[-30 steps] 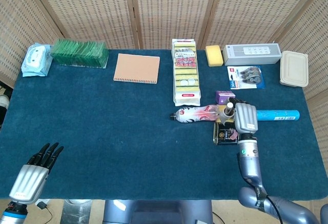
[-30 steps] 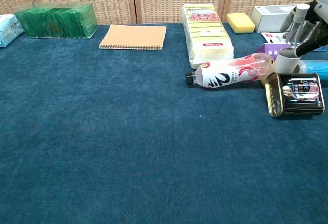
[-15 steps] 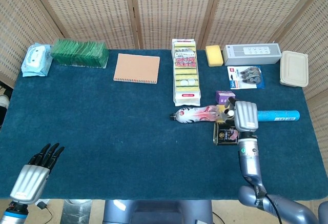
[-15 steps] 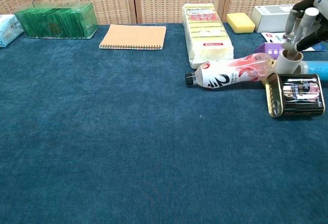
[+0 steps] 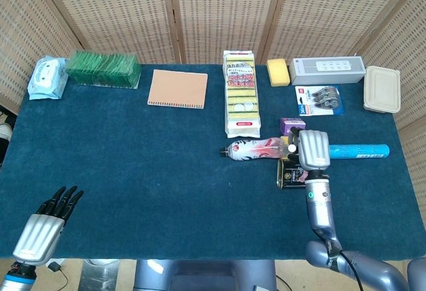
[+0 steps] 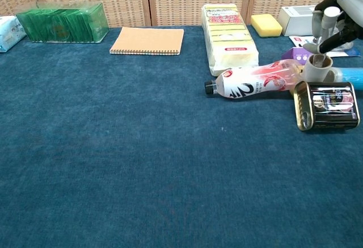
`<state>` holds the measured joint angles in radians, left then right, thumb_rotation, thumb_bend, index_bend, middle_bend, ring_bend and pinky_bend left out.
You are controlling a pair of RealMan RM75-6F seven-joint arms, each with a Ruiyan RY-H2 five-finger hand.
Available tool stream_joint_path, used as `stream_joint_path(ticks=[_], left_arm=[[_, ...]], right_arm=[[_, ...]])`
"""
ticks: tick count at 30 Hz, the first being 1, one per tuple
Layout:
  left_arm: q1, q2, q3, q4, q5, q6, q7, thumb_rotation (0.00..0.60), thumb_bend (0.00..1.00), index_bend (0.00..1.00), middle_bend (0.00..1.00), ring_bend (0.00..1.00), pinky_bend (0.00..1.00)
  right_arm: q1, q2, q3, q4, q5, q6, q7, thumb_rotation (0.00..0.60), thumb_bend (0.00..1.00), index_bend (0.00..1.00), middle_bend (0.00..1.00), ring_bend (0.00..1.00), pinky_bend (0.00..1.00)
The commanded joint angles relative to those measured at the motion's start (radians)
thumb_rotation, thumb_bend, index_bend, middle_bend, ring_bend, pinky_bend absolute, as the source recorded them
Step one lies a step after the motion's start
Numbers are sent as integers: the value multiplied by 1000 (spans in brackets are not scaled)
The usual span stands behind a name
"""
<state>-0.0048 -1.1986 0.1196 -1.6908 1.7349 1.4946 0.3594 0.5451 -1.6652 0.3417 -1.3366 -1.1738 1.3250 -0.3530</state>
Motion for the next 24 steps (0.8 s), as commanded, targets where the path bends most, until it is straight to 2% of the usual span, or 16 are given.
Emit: stream_joint_path(ticks=[1, 13, 24], left_arm=[[0, 1, 1, -1, 0, -1, 0, 600, 206, 47, 78, 59, 249], [-1, 5, 0, -4, -4, -6, -1, 600, 206, 48, 78, 59, 257], [0, 2, 3, 12, 25, 13, -19, 600, 206, 47, 78, 59, 267]], right_arm=[[11, -4, 8, 7, -6, 4, -4, 600, 348, 668, 760, 869, 938], [36, -4, 31, 18, 8, -1, -17, 600, 355, 700, 793, 905, 964], [24, 52, 50, -74, -4, 36, -6, 600, 363, 746, 848, 962, 1000]])
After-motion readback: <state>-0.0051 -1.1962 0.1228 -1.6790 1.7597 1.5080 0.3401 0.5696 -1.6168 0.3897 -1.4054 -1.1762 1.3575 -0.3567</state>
